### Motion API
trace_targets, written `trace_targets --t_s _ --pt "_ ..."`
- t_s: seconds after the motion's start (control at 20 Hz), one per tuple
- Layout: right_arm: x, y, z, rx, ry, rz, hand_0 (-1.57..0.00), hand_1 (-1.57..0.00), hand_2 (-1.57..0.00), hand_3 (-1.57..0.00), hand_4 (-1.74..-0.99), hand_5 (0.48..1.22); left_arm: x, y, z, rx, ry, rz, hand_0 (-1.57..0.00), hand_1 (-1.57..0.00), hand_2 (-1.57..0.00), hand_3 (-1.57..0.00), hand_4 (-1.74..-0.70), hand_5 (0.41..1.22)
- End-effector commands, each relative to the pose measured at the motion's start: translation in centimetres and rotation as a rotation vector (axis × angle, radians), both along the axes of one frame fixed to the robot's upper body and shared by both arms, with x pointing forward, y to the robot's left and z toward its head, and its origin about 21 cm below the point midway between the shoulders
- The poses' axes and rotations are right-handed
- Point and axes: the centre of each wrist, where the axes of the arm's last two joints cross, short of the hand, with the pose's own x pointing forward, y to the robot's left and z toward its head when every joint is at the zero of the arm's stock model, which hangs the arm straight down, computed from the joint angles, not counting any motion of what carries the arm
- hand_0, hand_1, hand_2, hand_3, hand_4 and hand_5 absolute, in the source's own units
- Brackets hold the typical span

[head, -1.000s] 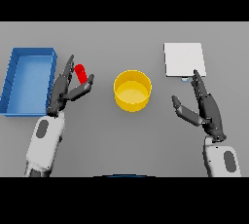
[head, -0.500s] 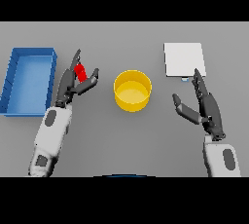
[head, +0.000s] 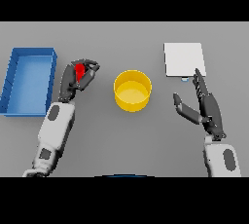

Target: Pick up the red beaker and tilt it to pour out 1 green nut into yellow bowl. Pick up the yellow bowl and place it on the metallic measuring scale.

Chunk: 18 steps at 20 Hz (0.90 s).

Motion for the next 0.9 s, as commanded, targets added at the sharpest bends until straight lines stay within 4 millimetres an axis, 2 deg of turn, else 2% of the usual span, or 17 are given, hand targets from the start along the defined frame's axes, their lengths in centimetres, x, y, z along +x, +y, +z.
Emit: trace_targets --t_s 0.0,0.1,0.25,0.5,0.65,0.8,0.85 --pt "0.0 0.3 -0.2 0.005 0.012 0.002 0.0 0.0 0.0 0.0 -1.29 0.649 0.0 -0.5 -0.1 -0.006 0.001 -0.011 -1.36 -1.36 -1.36 -1.18 -1.62 1.13" --pt "-0.2 0.3 -0.3 -0.002 0.006 0.002 0.0 0.0 0.0 0.0 -1.287 0.647 -0.2 -0.9 0.0 0.011 0.006 -0.025 -1.44 -1.43 -1.43 -1.32 -1.56 1.163" --pt "-0.3 0.5 -0.7 0.006 0.006 0.003 0.0 0.0 0.0 0.0 -1.289 0.65 -0.2 -1.1 0.7 0.035 -0.017 -0.035 -1.5 -1.5 -1.5 -1.44 -1.52 1.191" --pt "-0.4 0.4 -0.4 -0.004 -0.003 0.001 0.0 0.0 0.0 0.0 -1.294 0.662 0.6 -1.1 3.3 0.032 -0.067 -0.035 -1.55 -1.55 -1.55 -1.53 -1.5 1.211" --pt "-0.5 0.5 -0.5 -0.007 -0.002 0.009 0.0 0.0 0.0 0.0 -1.289 0.664 0.4 -0.8 5.0 0.115 -0.105 -0.059 -1.56 -1.56 -1.56 -1.55 -1.5 1.216" --pt "-0.1 0.6 -0.2 -0.007 -0.012 0.019 0.0 0.0 0.0 0.0 -1.277 0.664 0.4 -0.9 7.3 0.252 -0.119 -0.091 -1.57 -1.57 -1.56 -1.56 -1.62 1.174" --pt "-0.1 0.5 -0.1 -0.014 -0.01 0.017 0.0 0.0 0.0 0.0 -1.277 0.667 0.5 -0.9 7.6 0.282 -0.116 -0.098 -1.57 -1.57 -1.56 -1.56 -1.62 1.17"
